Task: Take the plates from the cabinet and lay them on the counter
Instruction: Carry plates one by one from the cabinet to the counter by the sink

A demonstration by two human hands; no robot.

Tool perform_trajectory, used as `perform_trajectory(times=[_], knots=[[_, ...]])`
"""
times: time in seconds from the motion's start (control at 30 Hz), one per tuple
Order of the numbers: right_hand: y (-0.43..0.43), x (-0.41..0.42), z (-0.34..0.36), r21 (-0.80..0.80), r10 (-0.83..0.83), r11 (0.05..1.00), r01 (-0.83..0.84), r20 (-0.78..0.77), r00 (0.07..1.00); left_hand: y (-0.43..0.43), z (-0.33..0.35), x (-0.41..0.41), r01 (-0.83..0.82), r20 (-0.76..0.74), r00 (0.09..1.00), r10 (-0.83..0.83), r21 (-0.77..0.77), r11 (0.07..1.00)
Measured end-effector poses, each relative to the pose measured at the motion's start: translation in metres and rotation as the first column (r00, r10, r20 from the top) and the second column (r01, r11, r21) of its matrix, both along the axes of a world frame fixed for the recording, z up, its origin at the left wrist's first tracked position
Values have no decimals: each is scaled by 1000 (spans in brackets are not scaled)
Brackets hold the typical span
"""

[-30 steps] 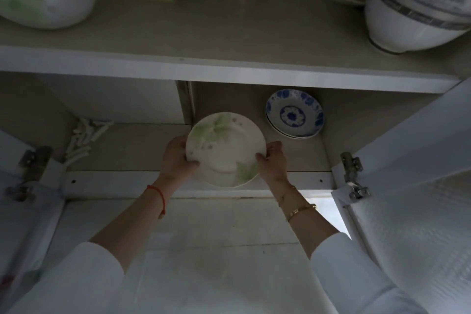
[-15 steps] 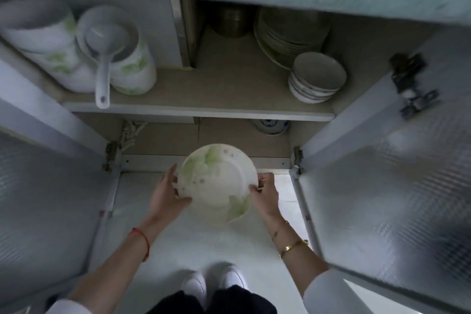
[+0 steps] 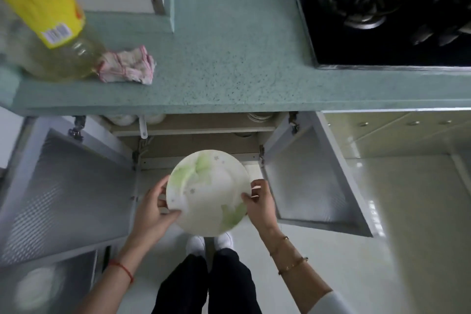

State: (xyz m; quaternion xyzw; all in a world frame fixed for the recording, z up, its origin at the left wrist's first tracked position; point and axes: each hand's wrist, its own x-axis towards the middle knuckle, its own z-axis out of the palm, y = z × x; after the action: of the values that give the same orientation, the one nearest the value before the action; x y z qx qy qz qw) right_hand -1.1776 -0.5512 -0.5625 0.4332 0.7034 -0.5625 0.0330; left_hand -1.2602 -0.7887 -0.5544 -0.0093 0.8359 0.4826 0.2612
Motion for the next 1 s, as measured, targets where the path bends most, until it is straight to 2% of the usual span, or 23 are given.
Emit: perform_trajectory(times=[0.23,0.4,0.73,1.0], knots=[[6,58,153,-42,-204,979,200,-176,963,22,159,20,191,-146,972,-186,20,981],[14,115,224,-74,-395,918,390,-286,873,53,235,38,370,-174,917,-358,40,928],[73,255,297,-159,-713,682,714,-361,601,185,308,121,619,-101,784,-613,204,758],[183,382,334,-91,-778,532,842,-447,443,335,334,229,717,-74,674,-735,304,627]])
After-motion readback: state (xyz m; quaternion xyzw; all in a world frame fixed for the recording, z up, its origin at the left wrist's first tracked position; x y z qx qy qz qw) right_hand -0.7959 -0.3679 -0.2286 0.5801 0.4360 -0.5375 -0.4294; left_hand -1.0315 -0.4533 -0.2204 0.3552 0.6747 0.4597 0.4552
